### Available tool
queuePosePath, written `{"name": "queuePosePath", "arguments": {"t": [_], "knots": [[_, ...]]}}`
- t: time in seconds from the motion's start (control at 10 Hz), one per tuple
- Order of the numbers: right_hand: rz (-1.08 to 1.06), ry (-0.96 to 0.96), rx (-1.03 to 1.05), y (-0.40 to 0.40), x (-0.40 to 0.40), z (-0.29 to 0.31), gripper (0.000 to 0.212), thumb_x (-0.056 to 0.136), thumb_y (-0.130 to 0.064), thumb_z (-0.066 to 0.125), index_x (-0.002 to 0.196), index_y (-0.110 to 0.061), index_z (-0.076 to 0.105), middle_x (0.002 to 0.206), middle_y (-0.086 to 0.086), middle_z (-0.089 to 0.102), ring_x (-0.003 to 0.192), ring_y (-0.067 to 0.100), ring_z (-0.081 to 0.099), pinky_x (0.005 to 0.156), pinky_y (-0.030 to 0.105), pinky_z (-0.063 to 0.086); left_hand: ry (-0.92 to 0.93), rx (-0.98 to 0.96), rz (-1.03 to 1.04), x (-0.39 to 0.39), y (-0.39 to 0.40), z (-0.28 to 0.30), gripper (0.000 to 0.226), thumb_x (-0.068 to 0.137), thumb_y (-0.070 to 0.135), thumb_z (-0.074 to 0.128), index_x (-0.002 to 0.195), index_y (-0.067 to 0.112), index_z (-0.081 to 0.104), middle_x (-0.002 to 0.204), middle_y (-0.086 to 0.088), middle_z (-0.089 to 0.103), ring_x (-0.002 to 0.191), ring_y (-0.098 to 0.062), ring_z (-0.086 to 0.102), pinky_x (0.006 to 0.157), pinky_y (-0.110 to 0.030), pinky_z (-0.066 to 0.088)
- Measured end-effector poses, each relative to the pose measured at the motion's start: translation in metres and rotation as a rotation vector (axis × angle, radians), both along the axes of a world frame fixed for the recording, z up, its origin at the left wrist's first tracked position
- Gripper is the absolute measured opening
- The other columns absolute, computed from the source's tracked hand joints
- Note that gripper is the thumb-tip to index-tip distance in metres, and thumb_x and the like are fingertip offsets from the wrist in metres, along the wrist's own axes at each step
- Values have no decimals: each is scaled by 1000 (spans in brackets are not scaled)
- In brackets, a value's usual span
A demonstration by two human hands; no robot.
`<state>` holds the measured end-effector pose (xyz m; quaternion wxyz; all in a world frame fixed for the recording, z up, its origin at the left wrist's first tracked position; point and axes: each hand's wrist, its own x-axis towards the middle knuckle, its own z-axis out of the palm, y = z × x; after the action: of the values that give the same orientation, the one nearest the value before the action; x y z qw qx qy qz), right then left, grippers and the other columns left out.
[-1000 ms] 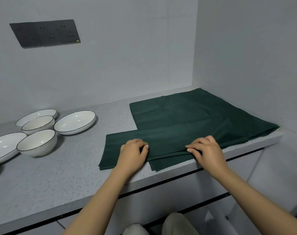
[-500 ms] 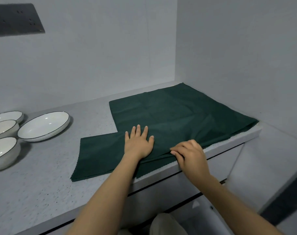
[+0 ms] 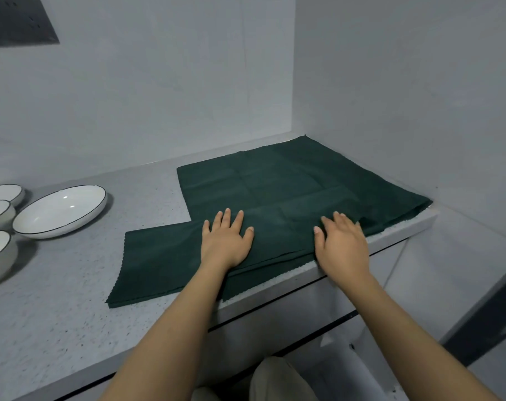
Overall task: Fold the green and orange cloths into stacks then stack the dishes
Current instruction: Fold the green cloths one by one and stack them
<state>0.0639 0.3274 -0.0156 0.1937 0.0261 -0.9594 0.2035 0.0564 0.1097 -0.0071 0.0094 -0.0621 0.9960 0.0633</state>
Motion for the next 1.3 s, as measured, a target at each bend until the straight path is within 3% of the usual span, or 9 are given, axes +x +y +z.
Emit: {"name": "queuePosePath", "arguments": {"t": [0.2, 0.5, 0.6, 0.7, 0.8, 0.9, 1.0, 1.1, 1.3], "knots": [[-45, -155, 133, 20, 0, -3, 55, 99, -41, 31, 143, -8, 38, 151, 14, 32, 142, 21, 24, 117, 32, 4, 16, -1, 5, -2, -1, -1, 59, 98, 53, 14, 152, 31, 4, 161, 0, -1, 148, -17, -4, 119, -43, -3], [-84, -86, 141, 23, 2, -10, 60, 97, -42, 41, 134, 5, 46, 143, 21, 42, 138, 27, 34, 118, 34, 11, 5, 0, 1, -1, 0, 0, 59, 98, 53, 14, 152, 31, 4, 161, 0, -2, 148, -17, -5, 119, -42, -3], [-156, -92, 283, 23, 1, -10, 59, 97, -46, 33, 125, 0, 57, 131, 16, 56, 128, 30, 44, 110, 38, 23, 4, -2, 0, -1, 1, 0, 60, 98, 53, 14, 152, 31, 4, 161, 0, -2, 148, -17, -5, 119, -42, -3], [-176, -49, 389, 21, 1, 3, 46, 93, -43, 34, 104, -14, 68, 106, 1, 67, 108, 26, 48, 91, 36, 24, 2, -3, -3, -1, 2, 0, 60, 98, 53, 14, 152, 31, 3, 161, 0, -3, 147, -17, -5, 119, -42, -3], [-90, -28, 341, 5, -7, 13, 37, 92, -36, 39, 109, -20, 68, 109, -4, 66, 109, 22, 44, 88, 34, 17, 1, -7, -6, 0, 3, 0, 60, 98, 53, 13, 153, 31, 3, 161, 0, -3, 148, -17, -5, 119, -43, -3], [70, -62, 277, -22, -26, 19, 40, 94, -33, 39, 127, -22, 58, 130, -2, 57, 121, 21, 38, 96, 33, 17, 6, -3, -8, 1, 3, 0, 60, 98, 53, 13, 153, 30, 3, 161, 0, -3, 147, -17, -5, 119, -43, -3], [253, -145, 215, -54, -52, 28, 45, 98, -31, 34, 142, -21, 39, 152, 3, 31, 138, 23, 23, 110, 36, 16, 8, 7, -6, 0, 2, 1, 59, 98, 53, 14, 152, 31, 3, 161, 0, -3, 147, -16, -6, 119, -43, -3], [383, -274, 231, -78, -70, 27, 49, 102, -31, 26, 149, -22, 23, 159, 3, 13, 145, 21, 8, 117, 37, 7, 11, 6, -5, 0, 3, 1, 59, 98, 52, 15, 152, 31, 3, 161, 1, -3, 147, -16, -6, 119, -44, -3], [377, -374, 309, -80, -77, 13, 53, 101, -41, 13, 152, -27, 6, 160, -3, 1, 147, 16, -2, 119, 37, -2, 14, 2, -4, -2, 1, 1, 59, 98, 53, 15, 152, 32, 2, 161, 2, -4, 147, -16, -7, 119, -43, -4]]}}
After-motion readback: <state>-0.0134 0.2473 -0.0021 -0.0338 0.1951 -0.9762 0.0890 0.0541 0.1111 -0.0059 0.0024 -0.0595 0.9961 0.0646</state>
